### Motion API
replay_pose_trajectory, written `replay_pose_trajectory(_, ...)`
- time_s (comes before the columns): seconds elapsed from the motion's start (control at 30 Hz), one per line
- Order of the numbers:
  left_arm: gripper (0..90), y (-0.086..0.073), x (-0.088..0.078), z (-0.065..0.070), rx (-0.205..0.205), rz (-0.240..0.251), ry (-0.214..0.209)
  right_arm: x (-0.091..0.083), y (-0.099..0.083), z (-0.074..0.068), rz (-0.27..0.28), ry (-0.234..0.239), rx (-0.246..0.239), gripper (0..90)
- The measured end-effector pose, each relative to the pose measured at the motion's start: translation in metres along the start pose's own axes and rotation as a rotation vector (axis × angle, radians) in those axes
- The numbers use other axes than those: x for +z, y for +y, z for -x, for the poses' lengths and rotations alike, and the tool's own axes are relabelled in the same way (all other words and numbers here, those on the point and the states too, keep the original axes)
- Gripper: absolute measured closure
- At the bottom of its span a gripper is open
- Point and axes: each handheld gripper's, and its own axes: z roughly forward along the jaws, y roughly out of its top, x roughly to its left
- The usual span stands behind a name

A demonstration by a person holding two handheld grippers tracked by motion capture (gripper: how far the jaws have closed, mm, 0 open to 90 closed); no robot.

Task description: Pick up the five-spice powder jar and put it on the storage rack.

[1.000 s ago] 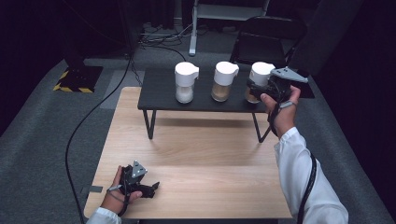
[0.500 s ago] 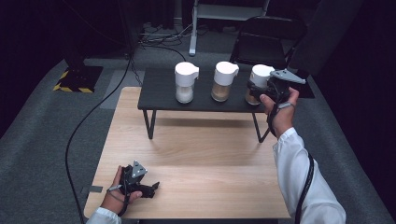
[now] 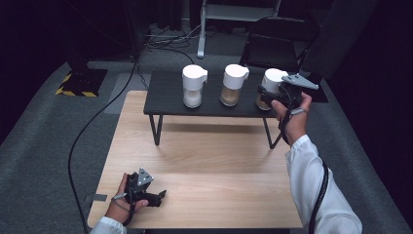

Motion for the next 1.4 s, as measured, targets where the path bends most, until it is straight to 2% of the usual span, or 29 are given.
replay_pose_trajectory(0.1, 0.4, 0.0, 0.0, 0.0, 0.0, 0.0, 0.0, 0.003, -0.001, 0.0, -0.012, -0.007, 0.01, 24.3)
replay_pose_trajectory(0.23, 0.3, 0.0, 0.0, 0.0, 0.0, 0.0, 0.0, 0.005, -0.003, 0.004, -0.015, 0.007, 0.016, 24.3)
replay_pose_trajectory(0.3, 0.4, 0.0, 0.0, 0.0, 0.0, 0.0, 0.0, 0.005, -0.004, 0.003, -0.01, 0.005, 0.016, 18.3)
replay_pose_trajectory(0.4, 0.4, 0.0, 0.0, 0.0, 0.0, 0.0, 0.0, 0.006, -0.003, -0.002, -0.026, -0.016, -0.007, 12.5)
replay_pose_trajectory(0.53, 0.4, 0.0, 0.0, 0.0, 0.0, 0.0, 0.0, 0.008, -0.003, -0.002, -0.041, -0.004, -0.022, 5.7)
replay_pose_trajectory(0.83, 0.4, 0.0, 0.0, 0.0, 0.0, 0.0, 0.0, 0.009, -0.005, -0.006, -0.044, 0.007, -0.042, 2.0)
replay_pose_trajectory(0.93, 0.5, 0.0, 0.0, 0.0, 0.0, 0.0, 0.0, 0.009, -0.008, -0.009, -0.034, -0.009, -0.042, 2.0)
replay_pose_trajectory(1.4, 0.5, 0.0, 0.0, 0.0, 0.001, 0.0, 0.0, -0.003, -0.026, -0.021, 0.043, -0.063, -0.122, 1.4)
